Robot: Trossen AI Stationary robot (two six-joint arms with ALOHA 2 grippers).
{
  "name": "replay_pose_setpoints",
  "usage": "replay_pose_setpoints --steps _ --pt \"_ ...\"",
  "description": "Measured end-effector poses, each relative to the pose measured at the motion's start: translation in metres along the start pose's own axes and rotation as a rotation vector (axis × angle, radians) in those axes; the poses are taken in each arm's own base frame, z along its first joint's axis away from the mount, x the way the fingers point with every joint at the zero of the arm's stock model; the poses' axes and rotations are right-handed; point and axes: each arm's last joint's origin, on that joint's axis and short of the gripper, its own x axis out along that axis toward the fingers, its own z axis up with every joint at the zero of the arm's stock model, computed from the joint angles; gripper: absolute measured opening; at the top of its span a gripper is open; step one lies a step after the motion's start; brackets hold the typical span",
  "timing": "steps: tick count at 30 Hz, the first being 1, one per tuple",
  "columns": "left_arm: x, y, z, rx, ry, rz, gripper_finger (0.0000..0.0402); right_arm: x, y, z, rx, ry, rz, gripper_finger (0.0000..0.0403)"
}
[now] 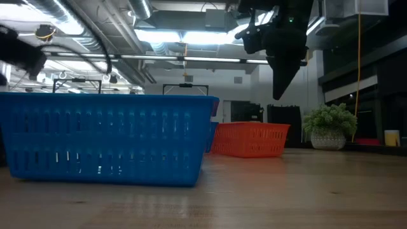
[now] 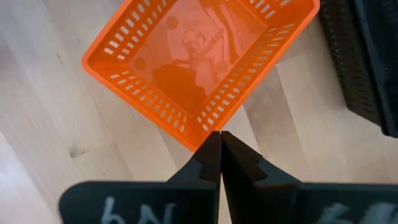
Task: Stack baskets by color
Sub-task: Stack the bottom black bin on the black bin
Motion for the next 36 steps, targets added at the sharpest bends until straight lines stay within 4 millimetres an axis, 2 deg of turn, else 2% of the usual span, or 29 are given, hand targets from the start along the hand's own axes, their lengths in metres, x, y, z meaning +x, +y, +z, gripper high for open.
replay_pose_setpoints --steps 4,10,13,16,21,27,32,36 --pt "-0.028 -0.004 0.007 -0.038 -0.029 0.083 0.0002 -0.010 -0.003 0.003 0.028 -0.055 -0.058 0.0010" --pt "-0.094 -0.012 0.027 -0.029 -0.092 0.096 0.0000 -0.045 -0.011 0.009 0.008 -0.135 -0.168 0.0010" --pt "-0.124 -0.011 0.048 0.025 -0.267 0.097 0.0000 -0.065 -0.018 0.006 0.008 -0.145 -0.213 0.0010" --pt "-0.139 -0.002 0.079 0.087 -0.386 0.152 0.0000 -0.085 -0.026 0.000 0.032 -0.154 -0.271 0.0010" --pt "-0.143 0.023 0.148 0.179 -0.544 0.201 0.0000 -0.105 -0.036 -0.012 0.060 -0.186 -0.263 0.0010" --pt "-0.140 0.054 0.241 0.403 -0.726 -0.022 0.0000 -0.122 -0.046 -0.033 0.176 -0.156 -0.266 0.0010" --pt "-0.127 0.085 0.302 0.431 -0.639 0.041 0.0000 -0.130 -0.047 -0.048 0.261 -0.120 -0.261 0.0010" --pt "-0.118 0.086 0.347 0.557 -0.639 -0.003 0.0000 -0.132 -0.044 -0.051 0.250 -0.134 -0.247 0.0010"
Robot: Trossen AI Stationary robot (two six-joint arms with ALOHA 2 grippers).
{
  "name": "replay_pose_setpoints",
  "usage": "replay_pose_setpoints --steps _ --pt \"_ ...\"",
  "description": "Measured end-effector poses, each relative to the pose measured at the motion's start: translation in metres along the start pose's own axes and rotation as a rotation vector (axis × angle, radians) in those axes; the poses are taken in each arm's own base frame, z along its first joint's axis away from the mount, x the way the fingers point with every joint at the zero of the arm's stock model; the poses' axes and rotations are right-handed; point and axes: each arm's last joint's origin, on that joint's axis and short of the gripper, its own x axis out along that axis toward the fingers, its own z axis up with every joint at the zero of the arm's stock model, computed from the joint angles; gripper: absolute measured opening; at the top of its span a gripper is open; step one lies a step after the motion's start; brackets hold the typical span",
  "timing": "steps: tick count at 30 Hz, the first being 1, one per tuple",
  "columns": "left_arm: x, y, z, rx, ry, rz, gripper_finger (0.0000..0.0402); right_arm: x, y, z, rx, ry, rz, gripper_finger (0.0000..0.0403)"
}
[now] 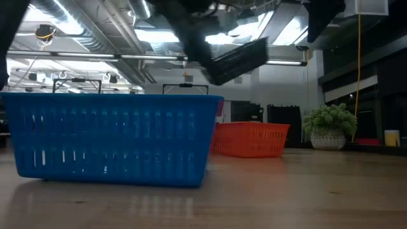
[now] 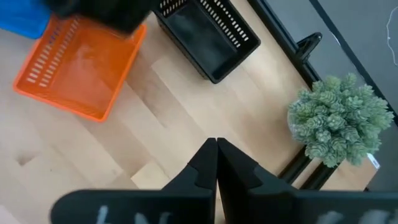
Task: Stack baskets by color
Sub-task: Stack the bottom black bin on the black bin
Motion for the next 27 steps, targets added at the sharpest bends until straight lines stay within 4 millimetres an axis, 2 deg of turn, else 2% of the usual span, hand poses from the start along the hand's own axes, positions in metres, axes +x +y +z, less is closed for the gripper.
replay_pose_setpoints --steps 7,10,13,18,22,27 --pt "0.048 0.027 0.040 0.106 -0.033 -0.041 0.0000 -0.003 0.004 -0.004 -0.003 0.002 0.012 0.0010" --pt "0.066 0.038 0.045 0.116 -0.011 -0.044 0.0000 -0.004 0.007 -0.006 -0.016 -0.002 0.019 0.0010" --pt "0.085 0.050 0.044 0.098 0.018 -0.041 0.0000 -0.006 0.009 -0.008 -0.030 -0.007 0.025 0.0010" --pt "0.103 0.069 0.038 0.132 0.034 -0.026 0.0000 -0.009 0.013 -0.012 -0.052 -0.013 0.037 0.0010" --pt "0.106 0.082 0.028 0.138 0.043 -0.062 0.0000 -0.010 0.014 -0.014 -0.071 -0.010 0.036 0.0010" --pt "0.101 0.102 0.017 0.042 0.035 -0.122 0.0000 -0.010 0.014 -0.015 -0.077 -0.003 0.028 0.0009"
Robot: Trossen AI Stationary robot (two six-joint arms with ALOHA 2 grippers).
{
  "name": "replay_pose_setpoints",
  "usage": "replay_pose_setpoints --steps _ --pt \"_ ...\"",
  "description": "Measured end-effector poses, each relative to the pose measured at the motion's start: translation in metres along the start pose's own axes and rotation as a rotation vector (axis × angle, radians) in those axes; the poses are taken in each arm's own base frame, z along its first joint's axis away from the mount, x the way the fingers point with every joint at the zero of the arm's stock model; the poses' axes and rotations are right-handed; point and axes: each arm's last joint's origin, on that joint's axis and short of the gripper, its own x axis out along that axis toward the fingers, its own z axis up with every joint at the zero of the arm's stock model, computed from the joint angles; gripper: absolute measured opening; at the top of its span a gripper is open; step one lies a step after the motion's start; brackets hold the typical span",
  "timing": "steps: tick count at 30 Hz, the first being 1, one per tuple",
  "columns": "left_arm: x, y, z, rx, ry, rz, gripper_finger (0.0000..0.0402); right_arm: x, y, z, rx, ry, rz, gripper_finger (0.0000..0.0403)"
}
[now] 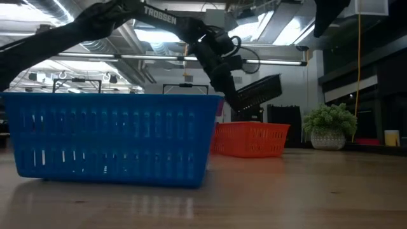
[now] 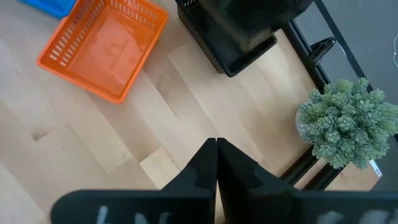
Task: Stack baskets by color
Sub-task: Stack the bottom black bin on the black bin, then stack the bottom orange bin on the orange bin
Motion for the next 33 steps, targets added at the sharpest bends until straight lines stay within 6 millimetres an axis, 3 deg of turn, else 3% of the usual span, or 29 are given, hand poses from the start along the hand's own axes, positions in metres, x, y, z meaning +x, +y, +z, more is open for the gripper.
replay_pose_setpoints --steps 5,16,28,33 --pt "-0.003 0.009 -0.005 -0.041 0.001 0.015 0.0000 0.000 0.000 0.000 0.000 0.000 0.000 0.0009" --pt "0.019 0.007 -0.010 -0.057 0.050 0.055 0.0002 0.000 0.000 0.000 -0.002 -0.004 -0.007 0.0009" --pt "0.023 0.000 -0.014 -0.051 0.099 0.044 0.0071 0.000 0.000 0.000 -0.006 -0.004 -0.008 0.0009" --pt "0.013 0.001 -0.006 -0.082 0.057 0.059 0.0083 0.000 0.000 0.000 -0.007 -0.004 -0.008 0.0009"
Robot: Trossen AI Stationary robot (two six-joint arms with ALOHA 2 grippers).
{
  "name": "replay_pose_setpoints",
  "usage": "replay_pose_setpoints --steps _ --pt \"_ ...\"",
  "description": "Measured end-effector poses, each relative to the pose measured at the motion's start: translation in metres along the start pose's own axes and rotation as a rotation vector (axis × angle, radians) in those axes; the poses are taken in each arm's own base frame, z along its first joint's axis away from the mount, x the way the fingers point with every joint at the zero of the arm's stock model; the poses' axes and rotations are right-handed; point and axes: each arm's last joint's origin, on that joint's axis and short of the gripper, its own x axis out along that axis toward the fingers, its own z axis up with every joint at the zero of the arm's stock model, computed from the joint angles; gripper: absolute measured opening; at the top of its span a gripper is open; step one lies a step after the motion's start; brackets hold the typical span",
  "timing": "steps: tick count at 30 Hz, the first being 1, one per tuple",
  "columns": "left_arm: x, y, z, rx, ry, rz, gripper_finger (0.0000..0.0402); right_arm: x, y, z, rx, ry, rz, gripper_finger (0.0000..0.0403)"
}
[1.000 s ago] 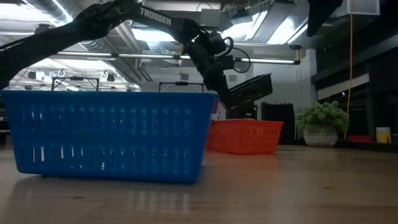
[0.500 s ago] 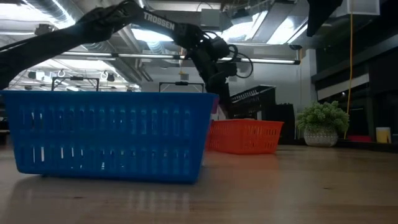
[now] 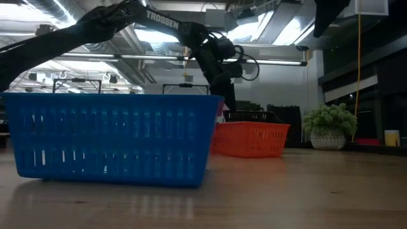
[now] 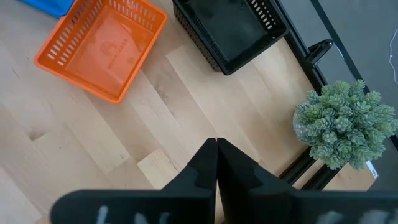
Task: Stack baskets by color
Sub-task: Stack the bottom orange bin on the orange bin
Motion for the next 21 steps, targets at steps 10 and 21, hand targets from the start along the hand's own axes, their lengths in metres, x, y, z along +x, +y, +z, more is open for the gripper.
replay_pose_setpoints --steps 10,21 --pt "-0.077 -0.025 0.002 -0.129 0.191 0.122 0.0080 0.004 0.002 -0.001 -0.005 0.004 -0.006 0.0009" --pt "-0.190 -0.077 -0.030 -0.270 0.408 0.120 0.0079 0.050 0.042 0.024 -0.106 -0.200 0.259 0.0010"
